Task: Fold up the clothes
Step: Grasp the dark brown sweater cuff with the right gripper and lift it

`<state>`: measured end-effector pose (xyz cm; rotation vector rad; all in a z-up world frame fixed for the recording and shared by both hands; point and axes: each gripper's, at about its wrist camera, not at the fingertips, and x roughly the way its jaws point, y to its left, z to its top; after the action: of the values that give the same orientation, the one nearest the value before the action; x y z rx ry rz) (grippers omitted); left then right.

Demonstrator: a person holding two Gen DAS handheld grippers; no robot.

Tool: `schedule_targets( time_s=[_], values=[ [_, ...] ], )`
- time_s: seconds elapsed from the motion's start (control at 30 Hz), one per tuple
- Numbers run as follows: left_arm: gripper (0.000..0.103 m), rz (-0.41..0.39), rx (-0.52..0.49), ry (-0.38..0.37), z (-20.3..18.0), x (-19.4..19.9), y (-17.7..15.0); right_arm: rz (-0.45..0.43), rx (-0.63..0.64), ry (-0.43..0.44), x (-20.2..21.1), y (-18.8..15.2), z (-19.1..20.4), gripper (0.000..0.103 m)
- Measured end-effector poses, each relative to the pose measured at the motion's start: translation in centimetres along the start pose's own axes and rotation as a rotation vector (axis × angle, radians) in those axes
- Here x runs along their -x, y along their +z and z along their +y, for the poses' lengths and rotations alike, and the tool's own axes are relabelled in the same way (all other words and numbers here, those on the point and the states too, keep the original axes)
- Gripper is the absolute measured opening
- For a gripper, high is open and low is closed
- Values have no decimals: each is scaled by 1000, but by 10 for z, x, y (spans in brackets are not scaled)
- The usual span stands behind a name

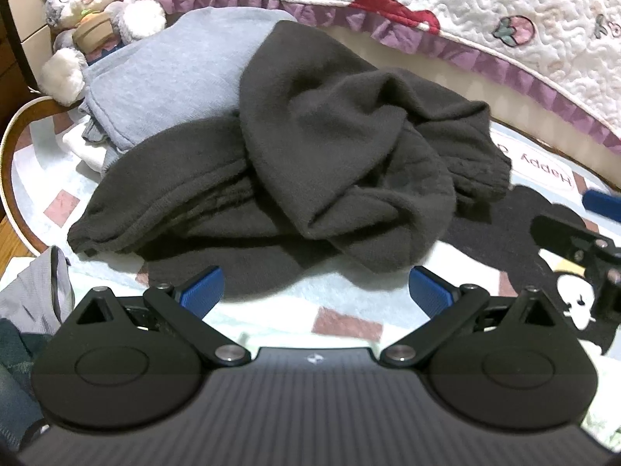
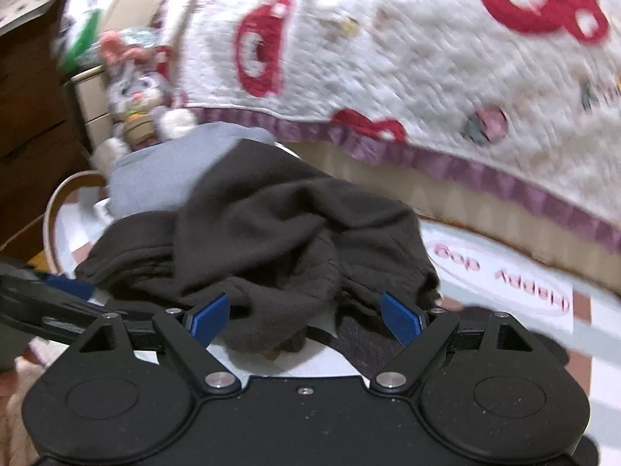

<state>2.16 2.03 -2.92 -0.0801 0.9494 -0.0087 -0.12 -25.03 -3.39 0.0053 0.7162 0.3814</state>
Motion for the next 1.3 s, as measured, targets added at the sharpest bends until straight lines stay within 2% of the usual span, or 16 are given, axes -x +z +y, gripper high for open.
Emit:
schedule_targets(
  time_s=[0.1, 0.2, 0.27, 0.33, 0.4, 0.5, 0.57, 0.6, 0.63, 0.83, 0.97, 1.03, 1.1, 1.17, 1.2, 1.3],
  values=[
    [103, -44, -9, -30, 7, -20, 17, 56, -122, 38, -19, 5, -32, 74],
    [98, -28, -95, 24, 8, -44, 38, 80, -220, 74, -35, 13, -61, 68],
    [85, -39, -92, 45, 15, -54, 47, 96, -286, 99, -47, 18, -81, 64],
    [58, -49, -89, 65, 22, -64, 56, 124, -215, 61, -66, 21, -88, 35],
    [55, -47, -74, 38, 29, -72, 59, 150, -148, 31, -86, 22, -92, 24],
    [55, -86, -67, 57, 41, -74, 46, 114, -147, -5, -104, 15, -99, 27],
    [55, -98, -45, 56, 53, -74, 39, 88, -178, -20, -110, 9, -106, 49],
    [58, -92, -15, 36, 60, -75, 38, 76, -211, -26, -113, 7, -111, 68],
    [58, -86, 16, 17, 67, -76, 38, 68, -247, -22, -116, 5, -117, 75],
    [65, -87, 133, -47, 88, -84, 35, 102, -419, 44, -156, -2, -134, 82],
    [70, -199, 112, 30, 83, -76, 37, 89, -451, 52, -188, 2, -133, 82],
    [80, -261, 73, 131, 79, -73, 37, 73, -460, 46, -199, 6, -131, 82],
    [88, -251, 48, 168, 79, -78, 37, 58, -462, 24, -208, 10, -126, 82],
    [95, -164, 24, 145, 80, -94, 36, 35, -440, 10, -211, 13, -119, 82],
    [97, -119, -3, 154, 78, -102, 35, 18, -420, 5, -210, 15, -115, 79],
    [98, -70, -44, 190, 76, -113, 34, -50, -303, -4, -196, 22, -102, 21]
  ],
)
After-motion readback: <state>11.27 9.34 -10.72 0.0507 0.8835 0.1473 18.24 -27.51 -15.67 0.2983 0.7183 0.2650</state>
